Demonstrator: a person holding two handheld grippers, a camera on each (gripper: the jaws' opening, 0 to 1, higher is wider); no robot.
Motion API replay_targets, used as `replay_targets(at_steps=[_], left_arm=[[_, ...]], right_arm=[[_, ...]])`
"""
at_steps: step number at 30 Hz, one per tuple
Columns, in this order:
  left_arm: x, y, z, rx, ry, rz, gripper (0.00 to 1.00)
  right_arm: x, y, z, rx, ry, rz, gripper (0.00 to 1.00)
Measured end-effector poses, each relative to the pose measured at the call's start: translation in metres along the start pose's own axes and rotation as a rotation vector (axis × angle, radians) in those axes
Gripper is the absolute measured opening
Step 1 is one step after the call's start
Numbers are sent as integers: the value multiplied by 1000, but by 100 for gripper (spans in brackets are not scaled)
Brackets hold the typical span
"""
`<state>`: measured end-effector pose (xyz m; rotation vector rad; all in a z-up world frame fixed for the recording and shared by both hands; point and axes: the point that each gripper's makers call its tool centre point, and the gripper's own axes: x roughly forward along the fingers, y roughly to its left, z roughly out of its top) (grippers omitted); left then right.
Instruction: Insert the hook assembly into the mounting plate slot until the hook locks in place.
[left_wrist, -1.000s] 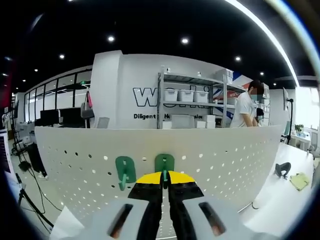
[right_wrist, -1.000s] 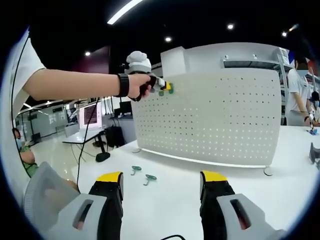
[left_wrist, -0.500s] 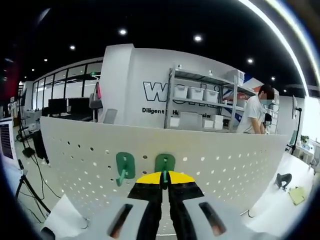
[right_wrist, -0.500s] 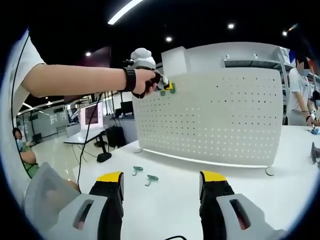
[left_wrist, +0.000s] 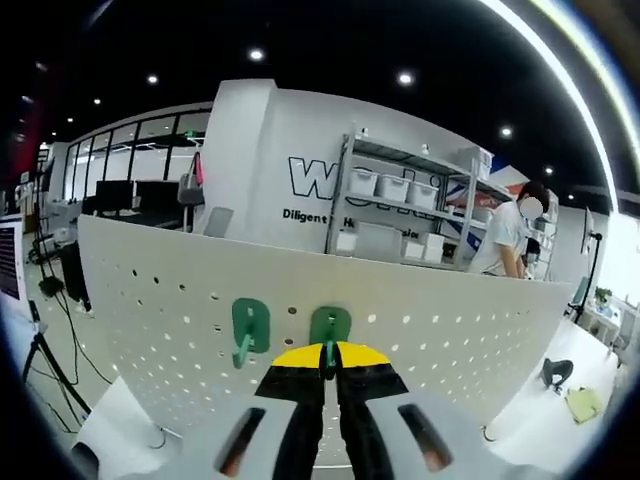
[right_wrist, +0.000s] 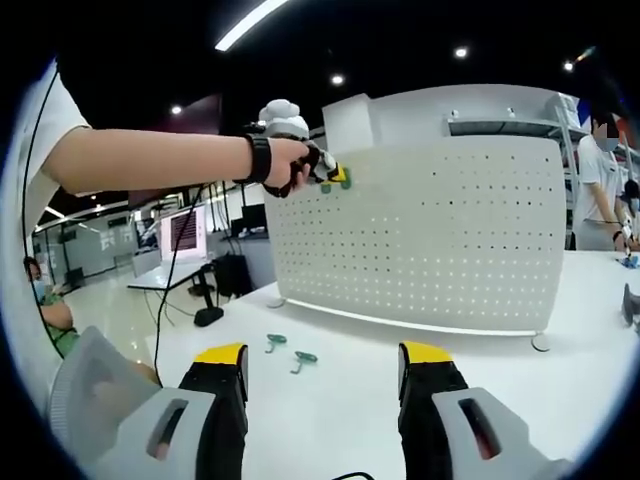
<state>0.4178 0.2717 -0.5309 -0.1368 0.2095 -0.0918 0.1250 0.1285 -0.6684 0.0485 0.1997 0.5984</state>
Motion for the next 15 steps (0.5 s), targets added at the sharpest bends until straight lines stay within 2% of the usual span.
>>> replay_targets(at_steps=[4,7,15], left_arm=[[2,1,-1,-38,9,-5,3],[3,0,-2,-7,16,-7,3],[2,0,-3,-6,20,-35,4]], right_arm=[[-1,-1,-3,5,2,-4,61],[-1,0,-3,6,4,-1,61],[0,-1,-2,3,3,1,61]])
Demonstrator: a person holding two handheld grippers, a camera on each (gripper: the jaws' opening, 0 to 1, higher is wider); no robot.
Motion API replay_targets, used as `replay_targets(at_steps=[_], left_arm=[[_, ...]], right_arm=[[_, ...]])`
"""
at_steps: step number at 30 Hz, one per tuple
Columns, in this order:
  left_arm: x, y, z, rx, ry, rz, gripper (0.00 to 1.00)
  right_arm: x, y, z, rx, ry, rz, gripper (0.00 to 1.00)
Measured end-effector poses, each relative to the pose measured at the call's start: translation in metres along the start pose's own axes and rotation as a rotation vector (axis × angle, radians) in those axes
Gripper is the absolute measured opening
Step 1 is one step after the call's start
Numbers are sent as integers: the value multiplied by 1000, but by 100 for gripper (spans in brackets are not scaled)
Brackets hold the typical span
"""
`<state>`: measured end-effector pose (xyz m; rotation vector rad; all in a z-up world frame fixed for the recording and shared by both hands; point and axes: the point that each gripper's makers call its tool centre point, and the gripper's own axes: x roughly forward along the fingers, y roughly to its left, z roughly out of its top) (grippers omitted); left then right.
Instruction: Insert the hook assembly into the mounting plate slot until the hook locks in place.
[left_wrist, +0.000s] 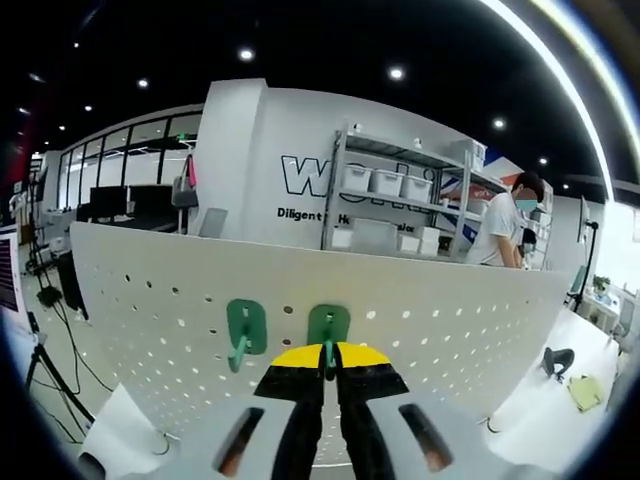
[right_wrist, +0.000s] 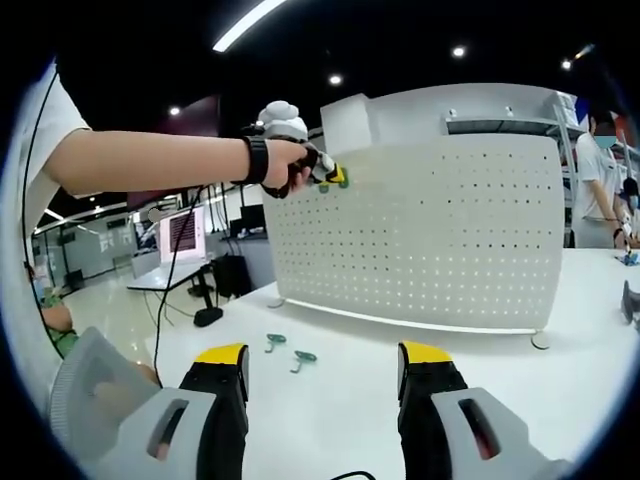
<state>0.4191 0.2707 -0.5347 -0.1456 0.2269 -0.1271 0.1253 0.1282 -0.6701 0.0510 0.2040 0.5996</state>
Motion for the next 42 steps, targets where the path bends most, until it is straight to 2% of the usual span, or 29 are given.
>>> replay_targets(at_steps=[2,4,14,18,21,25,40,42], left_arm=[[0,0,-1,-18,3,-10,5],[0,-1,-2,1,5,-20,7],[-3,4,-7,5,0,-16,10],[-8,3,-6,34,-16,-13,9],[-10,3,-5,19,-19,-17,8],[-13,0,-3,39,-25,-24,4],[-21,2,0,67,-51,-9,5],[-20,0,1,92,-58,-12,4]], right_arm=[[1,1,0,-3,2,3,61],[1,2,1,-3,2,6,61],[2,4,0,-4,3,11,60],[2,3,-1,-6,8,13,60],[2,4,0,-7,6,14,60],[2,5,-1,-7,10,16,60],[4,9,-4,-11,22,26,59],[3,9,-4,-9,22,26,59]])
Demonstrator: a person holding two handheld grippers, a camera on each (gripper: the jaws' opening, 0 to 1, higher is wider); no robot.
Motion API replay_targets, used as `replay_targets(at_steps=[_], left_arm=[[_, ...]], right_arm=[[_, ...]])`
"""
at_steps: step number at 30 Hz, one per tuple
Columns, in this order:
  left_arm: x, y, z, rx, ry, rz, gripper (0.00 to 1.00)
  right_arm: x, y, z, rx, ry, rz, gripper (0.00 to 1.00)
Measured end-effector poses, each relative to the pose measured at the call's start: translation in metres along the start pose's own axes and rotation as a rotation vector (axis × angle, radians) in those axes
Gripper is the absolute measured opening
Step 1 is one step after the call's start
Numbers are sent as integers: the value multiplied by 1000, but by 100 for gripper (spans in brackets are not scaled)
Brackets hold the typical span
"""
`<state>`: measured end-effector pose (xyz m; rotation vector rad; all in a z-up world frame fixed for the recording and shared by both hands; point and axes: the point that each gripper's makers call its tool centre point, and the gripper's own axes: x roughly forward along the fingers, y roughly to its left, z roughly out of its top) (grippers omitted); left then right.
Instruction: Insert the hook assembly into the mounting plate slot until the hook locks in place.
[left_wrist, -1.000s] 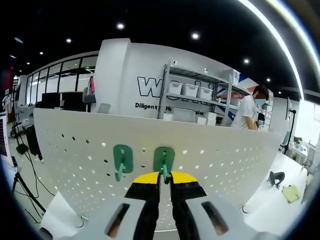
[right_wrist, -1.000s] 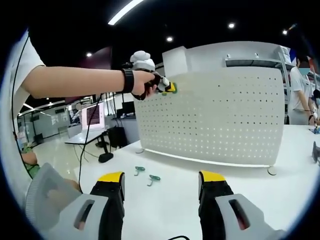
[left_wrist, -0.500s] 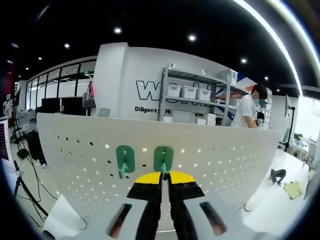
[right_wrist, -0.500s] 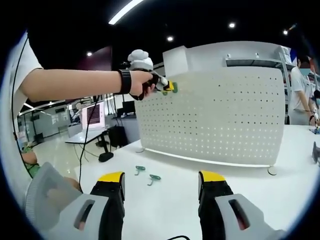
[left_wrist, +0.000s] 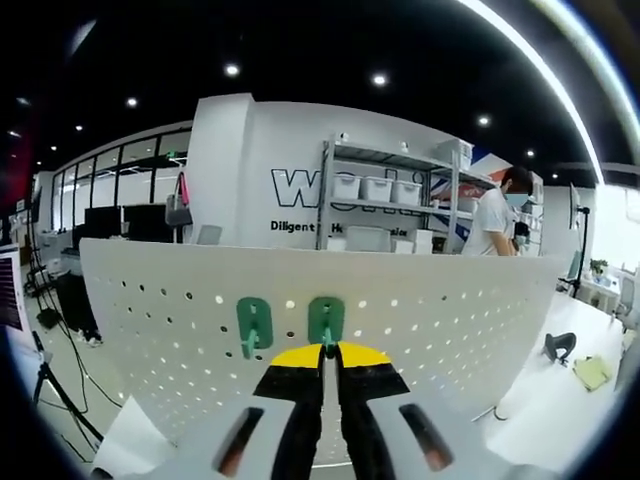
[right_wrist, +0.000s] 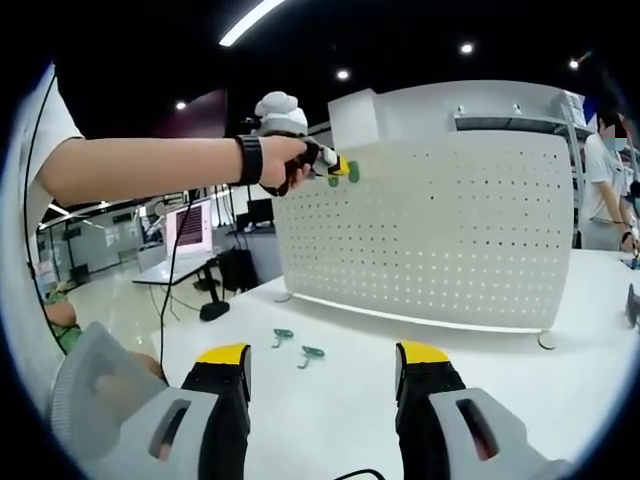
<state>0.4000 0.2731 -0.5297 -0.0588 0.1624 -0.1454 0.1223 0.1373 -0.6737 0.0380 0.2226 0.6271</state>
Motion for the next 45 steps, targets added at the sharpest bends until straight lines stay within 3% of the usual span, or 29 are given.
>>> replay_targets(at_steps=[1,7,9,13,24,32,45], left_arm=[[1,1,0,29,-5,6,4],[1,0,0,20,-5,10,2],[1,0,0,104,-9,-1,2],[-1,0,0,84,-10,-4,2],[-1,-3,0,170,-25,13,2],[0,1,0,135,-27,2,2],[-1,-1,-2,147,-28,-15,4]], right_arm=[[0,0,0,1,0,0,59],[0,-1,0,4,-3,-2,59],[0,0,-1,1,1,1,59],[0,0,-1,3,-1,1,59],[2,3,0,4,-2,8,59],[1,0,-1,8,0,4,58],[2,3,-1,7,1,9,58]])
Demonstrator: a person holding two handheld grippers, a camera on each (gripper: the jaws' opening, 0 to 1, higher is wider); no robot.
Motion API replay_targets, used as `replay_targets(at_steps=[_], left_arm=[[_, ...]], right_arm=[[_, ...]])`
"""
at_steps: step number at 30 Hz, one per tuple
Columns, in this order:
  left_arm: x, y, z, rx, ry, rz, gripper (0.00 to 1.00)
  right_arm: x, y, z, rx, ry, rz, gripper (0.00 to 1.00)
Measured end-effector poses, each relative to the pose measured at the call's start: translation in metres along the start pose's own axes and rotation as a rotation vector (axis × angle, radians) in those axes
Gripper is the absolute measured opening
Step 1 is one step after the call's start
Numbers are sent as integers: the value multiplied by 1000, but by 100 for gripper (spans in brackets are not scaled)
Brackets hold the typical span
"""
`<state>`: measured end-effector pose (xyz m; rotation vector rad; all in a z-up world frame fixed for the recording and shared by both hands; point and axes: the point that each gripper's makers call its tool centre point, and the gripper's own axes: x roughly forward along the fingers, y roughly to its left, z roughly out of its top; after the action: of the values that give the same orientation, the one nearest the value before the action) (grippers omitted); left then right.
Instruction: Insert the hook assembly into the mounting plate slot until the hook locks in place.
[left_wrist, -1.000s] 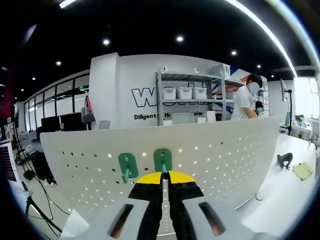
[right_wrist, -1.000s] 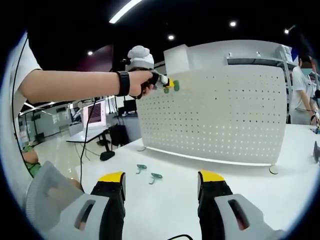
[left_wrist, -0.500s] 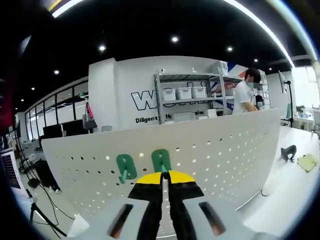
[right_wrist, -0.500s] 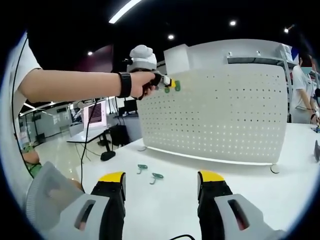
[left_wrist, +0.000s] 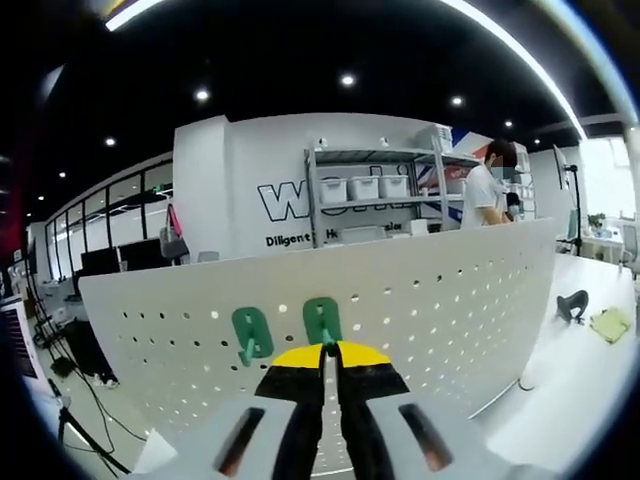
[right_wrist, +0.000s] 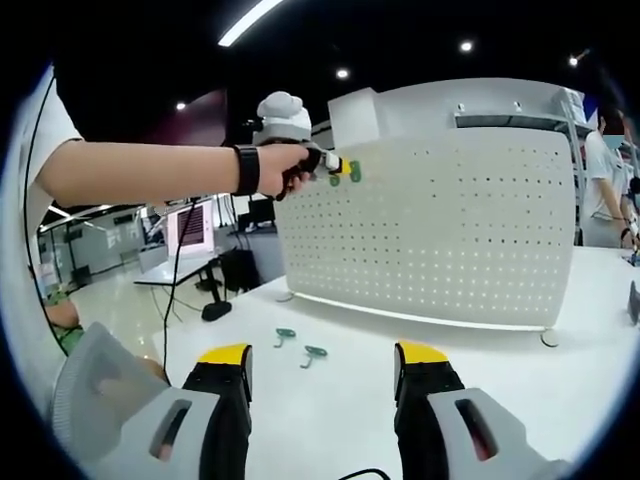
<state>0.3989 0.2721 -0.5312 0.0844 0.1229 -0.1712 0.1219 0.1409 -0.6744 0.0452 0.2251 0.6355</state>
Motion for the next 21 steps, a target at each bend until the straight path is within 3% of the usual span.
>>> replay_targets(at_steps=[21], left_arm=[[-12,-3,-4,10,0,-25,6]], right_arm=[[2,6,2,-18,10,22,58]])
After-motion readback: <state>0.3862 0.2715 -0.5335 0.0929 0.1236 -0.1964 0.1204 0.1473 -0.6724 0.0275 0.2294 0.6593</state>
